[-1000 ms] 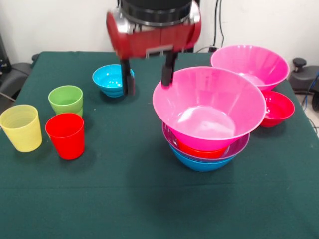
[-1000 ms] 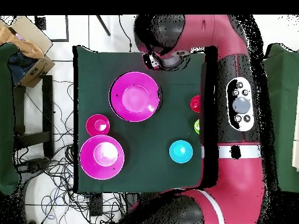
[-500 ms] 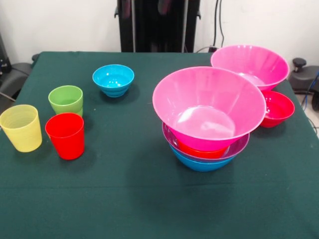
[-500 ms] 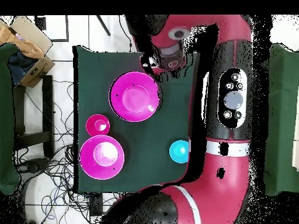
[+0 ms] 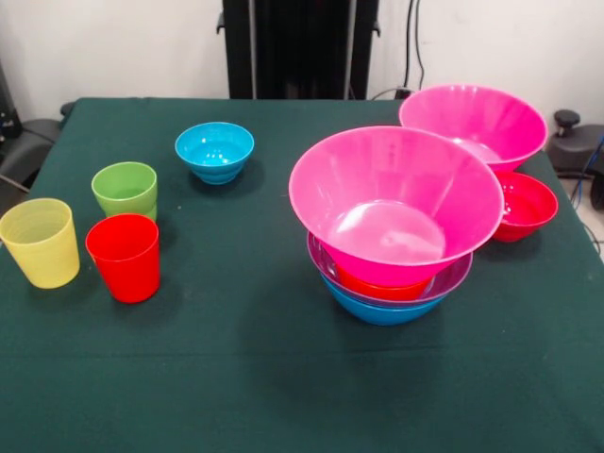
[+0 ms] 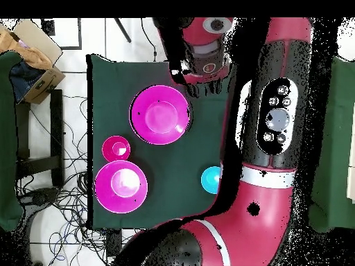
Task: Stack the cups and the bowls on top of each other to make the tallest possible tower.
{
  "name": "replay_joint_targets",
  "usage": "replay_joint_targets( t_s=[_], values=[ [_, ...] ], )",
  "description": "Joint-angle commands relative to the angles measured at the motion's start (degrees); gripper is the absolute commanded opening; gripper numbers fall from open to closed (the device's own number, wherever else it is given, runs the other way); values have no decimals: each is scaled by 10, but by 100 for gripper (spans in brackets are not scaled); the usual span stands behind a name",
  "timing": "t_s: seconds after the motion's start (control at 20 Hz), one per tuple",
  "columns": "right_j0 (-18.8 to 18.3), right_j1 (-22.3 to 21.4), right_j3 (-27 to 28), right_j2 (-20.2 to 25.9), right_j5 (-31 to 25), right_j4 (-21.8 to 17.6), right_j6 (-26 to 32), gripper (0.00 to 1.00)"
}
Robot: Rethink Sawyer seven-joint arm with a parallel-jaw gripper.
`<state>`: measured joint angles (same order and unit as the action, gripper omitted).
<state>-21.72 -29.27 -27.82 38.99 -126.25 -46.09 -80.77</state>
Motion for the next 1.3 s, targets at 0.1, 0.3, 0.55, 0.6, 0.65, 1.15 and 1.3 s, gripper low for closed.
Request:
replay_joint_targets(
  t_s=[0.1, 0.3, 0.55, 0.6, 0.65, 1.15, 1.3],
  values=[
    [-43, -50, -141, 7, 161, 108, 66, 100],
    [-107, -183, -386, -4, 410, 241, -4, 100],
    [-125, -282, -555, -21, 550, 291, -43, 100],
    [-128, -288, -574, -23, 573, 295, -46, 100],
    [-129, -298, -593, -24, 591, 300, -47, 100],
    [-114, -358, -686, -47, 665, 319, -42, 100],
    [-115, -365, -696, -45, 682, 322, -34, 100]
  ],
)
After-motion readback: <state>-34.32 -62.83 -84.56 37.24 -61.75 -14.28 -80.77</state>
